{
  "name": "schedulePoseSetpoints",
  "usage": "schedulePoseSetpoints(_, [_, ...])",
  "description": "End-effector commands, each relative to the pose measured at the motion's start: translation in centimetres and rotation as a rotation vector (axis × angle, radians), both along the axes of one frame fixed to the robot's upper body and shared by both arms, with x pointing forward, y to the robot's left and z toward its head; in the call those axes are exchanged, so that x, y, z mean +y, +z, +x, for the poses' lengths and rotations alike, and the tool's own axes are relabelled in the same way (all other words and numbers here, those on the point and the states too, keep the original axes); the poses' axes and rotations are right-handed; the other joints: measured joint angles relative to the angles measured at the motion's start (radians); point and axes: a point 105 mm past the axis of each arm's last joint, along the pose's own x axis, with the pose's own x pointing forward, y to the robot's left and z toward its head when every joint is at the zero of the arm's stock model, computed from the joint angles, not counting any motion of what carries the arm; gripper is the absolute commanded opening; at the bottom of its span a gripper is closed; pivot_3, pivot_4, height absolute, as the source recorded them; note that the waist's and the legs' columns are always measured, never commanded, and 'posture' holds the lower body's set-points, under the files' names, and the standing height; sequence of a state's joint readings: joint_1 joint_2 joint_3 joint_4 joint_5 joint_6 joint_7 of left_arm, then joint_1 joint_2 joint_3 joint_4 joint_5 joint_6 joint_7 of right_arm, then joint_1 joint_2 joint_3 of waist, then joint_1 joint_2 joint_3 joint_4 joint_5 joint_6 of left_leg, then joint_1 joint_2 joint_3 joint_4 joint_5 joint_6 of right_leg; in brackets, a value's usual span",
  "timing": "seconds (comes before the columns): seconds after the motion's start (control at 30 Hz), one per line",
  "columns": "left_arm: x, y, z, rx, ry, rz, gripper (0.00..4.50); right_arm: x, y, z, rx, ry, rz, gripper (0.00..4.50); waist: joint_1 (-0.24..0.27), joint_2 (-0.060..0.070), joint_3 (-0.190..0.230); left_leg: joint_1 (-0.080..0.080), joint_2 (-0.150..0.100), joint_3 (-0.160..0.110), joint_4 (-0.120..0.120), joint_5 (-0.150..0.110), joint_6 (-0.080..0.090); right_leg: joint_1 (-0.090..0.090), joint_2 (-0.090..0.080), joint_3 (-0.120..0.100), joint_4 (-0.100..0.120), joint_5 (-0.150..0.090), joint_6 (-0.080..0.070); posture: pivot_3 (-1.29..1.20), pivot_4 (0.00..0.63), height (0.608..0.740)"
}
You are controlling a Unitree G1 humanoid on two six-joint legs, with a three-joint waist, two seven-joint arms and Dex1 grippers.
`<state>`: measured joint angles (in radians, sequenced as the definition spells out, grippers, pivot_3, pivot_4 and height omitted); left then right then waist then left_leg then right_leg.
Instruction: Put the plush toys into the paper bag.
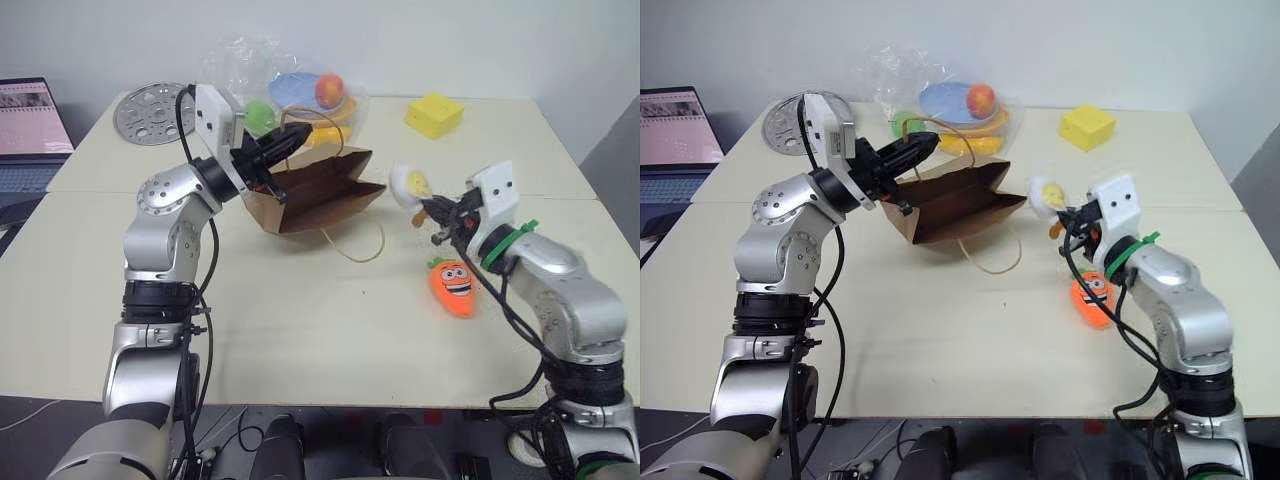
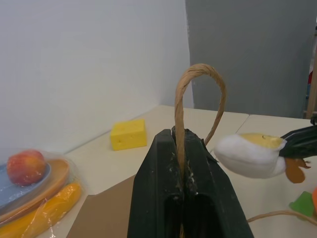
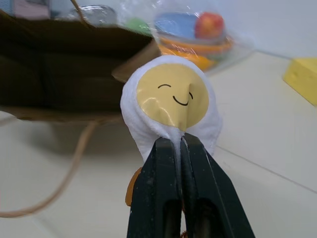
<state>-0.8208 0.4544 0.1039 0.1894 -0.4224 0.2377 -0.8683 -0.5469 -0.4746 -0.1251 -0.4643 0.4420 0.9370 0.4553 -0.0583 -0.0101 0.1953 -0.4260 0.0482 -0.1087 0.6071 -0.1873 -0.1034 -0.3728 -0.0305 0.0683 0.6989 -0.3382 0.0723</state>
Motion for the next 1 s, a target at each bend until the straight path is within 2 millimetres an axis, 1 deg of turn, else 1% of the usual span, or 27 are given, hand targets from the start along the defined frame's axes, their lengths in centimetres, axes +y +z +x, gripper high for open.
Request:
schedulePoseSetpoints(0.03, [-0.3,1.4,-0.5,-0.058,-0.018,-0.004,0.00,2.1,2.3,-1.9,-0.015,0.160,0.049,0.02,0.000,0.000,0.000,0.000,0.000,0.000,0.000,0.000,0.000,0.000,0.000,0.000,0.000,0.000,0.000,0.00,0.150,0.740])
schedulePoseSetpoints(0.13, [-0.4,1.4,-0.4,-0.059,-0.018,-0.005,0.00,3.6,2.7,-3.0,0.016,0.268,0.064,0.02,0.001,0.000,0.000,0.000,0.000,0.000,0.000,0.000,0.000,0.000,0.000,0.000,0.000,0.000,0.000,0.00,0.150,0.740])
schedulePoseSetpoints(0.17, [-0.4,1.4,-0.4,-0.060,-0.019,-0.012,0.00,4.4,1.9,-3.6,0.062,0.324,0.048,0.02,0.001,0.000,0.000,0.000,0.000,0.000,0.000,0.000,0.000,0.000,0.000,0.000,0.000,0.000,0.000,0.00,0.150,0.740])
schedulePoseSetpoints(0.23, [-0.5,1.4,-0.4,-0.060,-0.023,-0.016,0.00,5.5,0.5,-3.8,0.119,0.353,-0.001,0.02,0.002,0.000,0.000,0.000,0.000,0.000,0.000,0.000,0.000,0.000,0.000,-0.001,0.000,0.000,0.000,0.00,0.150,0.740])
schedulePoseSetpoints(0.33, [-0.6,1.5,-0.5,-0.060,-0.026,-0.017,0.00,6.0,-0.4,-2.8,0.134,0.313,-0.026,0.02,0.001,0.000,0.000,0.000,0.000,0.000,0.000,0.000,0.000,0.000,0.000,0.000,0.000,0.000,0.000,0.00,0.150,0.740])
schedulePoseSetpoints(0.43, [-0.6,1.5,-0.5,-0.060,-0.030,-0.018,0.00,6.9,-1.1,-1.3,0.140,0.259,-0.014,0.02,0.001,0.000,0.000,0.000,0.000,0.000,0.001,0.000,0.000,0.000,0.000,0.000,0.000,0.000,0.000,0.00,0.150,0.740])
schedulePoseSetpoints(0.5, [-0.7,1.4,-0.5,-0.060,-0.026,-0.018,0.00,7.9,-1.5,-0.6,0.120,0.255,-0.027,0.02,0.000,0.000,0.000,0.000,0.000,0.000,0.001,0.000,0.000,0.000,0.000,0.000,0.000,0.000,0.000,0.00,0.150,0.740])
schedulePoseSetpoints(0.57, [-0.7,1.3,-0.6,-0.059,-0.029,-0.011,0.00,8.7,-1.1,0.7,0.099,0.210,0.009,0.02,-0.002,0.000,0.000,0.000,0.000,0.000,0.001,0.000,0.000,0.000,0.000,0.000,0.000,0.000,0.000,0.00,0.150,0.740])
schedulePoseSetpoints(0.67, [-0.5,1.3,-0.8,-0.057,-0.026,-0.008,0.00,9.9,-0.1,1.2,0.079,0.223,0.052,0.02,-0.002,0.000,0.000,0.000,0.000,0.000,0.000,0.000,0.000,-0.001,0.000,0.000,0.000,0.000,0.000,0.00,0.150,0.740])
schedulePoseSetpoints(0.77, [-0.3,1.2,-0.8,-0.050,-0.023,-0.014,0.00,11.0,0.4,2.0,0.067,0.225,0.052,0.02,-0.001,0.000,0.000,0.000,0.000,0.000,0.000,0.000,0.000,-0.001,0.000,-0.001,0.000,0.000,0.000,0.00,0.150,0.740])
schedulePoseSetpoints(0.83, [-0.5,1.1,-0.9,-0.048,-0.029,-0.013,0.00,12.0,0.2,3.0,0.082,0.210,0.062,0.02,-0.001,0.000,0.000,0.000,0.000,-0.001,0.000,0.000,0.000,-0.001,0.000,-0.001,0.000,0.000,0.000,0.00,0.150,0.740])
schedulePoseSetpoints(1.0, [-0.8,1.2,-1.0,-0.049,-0.038,-0.019,0.00,13.8,-0.7,4.6,0.088,0.182,0.038,0.02,-0.001,0.000,0.000,0.000,0.000,-0.001,0.000,0.000,0.000,-0.001,0.000,-0.001,0.000,0.000,0.000,0.00,0.150,0.740])
